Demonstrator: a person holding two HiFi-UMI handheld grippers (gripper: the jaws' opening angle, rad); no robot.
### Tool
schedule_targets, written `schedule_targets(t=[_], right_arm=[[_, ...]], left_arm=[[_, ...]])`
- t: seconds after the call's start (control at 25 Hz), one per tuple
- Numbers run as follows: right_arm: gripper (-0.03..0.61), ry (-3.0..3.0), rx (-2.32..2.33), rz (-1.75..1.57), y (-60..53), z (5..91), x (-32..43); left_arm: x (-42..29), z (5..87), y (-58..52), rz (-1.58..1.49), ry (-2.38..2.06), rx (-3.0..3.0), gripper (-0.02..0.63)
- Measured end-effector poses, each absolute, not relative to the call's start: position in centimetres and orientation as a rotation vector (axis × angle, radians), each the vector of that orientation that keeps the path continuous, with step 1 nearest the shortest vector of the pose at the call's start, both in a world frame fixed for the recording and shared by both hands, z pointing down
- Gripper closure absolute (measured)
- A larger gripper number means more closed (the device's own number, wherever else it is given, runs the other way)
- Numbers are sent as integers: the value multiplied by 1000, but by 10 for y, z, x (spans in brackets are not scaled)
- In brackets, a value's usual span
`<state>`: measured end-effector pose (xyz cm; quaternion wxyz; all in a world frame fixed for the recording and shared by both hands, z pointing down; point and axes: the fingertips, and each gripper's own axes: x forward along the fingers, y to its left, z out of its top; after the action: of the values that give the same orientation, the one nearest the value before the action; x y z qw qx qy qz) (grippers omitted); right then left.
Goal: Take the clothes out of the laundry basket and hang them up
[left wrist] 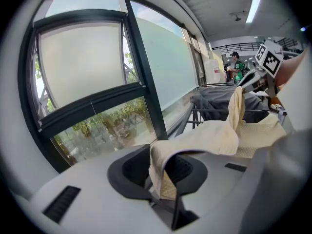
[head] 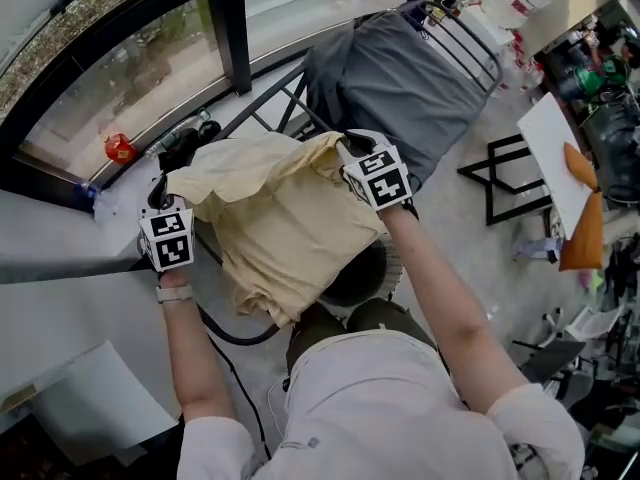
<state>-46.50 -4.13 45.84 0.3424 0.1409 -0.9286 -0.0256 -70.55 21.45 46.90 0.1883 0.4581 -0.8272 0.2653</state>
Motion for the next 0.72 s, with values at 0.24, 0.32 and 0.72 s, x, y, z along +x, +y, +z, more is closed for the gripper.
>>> schedule_targets(t=[0.24, 0.32, 0.72], right_arm=[[429, -2356, 334, 22, -26, 491, -452], [360, -2340, 319, 34, -22, 497, -447], [304, -2359, 287, 84, -9, 495, -407]], left_arm=[[-671, 523, 229, 728, -2152, 1330, 412], [-663, 534, 236, 702, -2129, 1321, 375], [-617, 549, 268, 657, -2073, 1250, 311]])
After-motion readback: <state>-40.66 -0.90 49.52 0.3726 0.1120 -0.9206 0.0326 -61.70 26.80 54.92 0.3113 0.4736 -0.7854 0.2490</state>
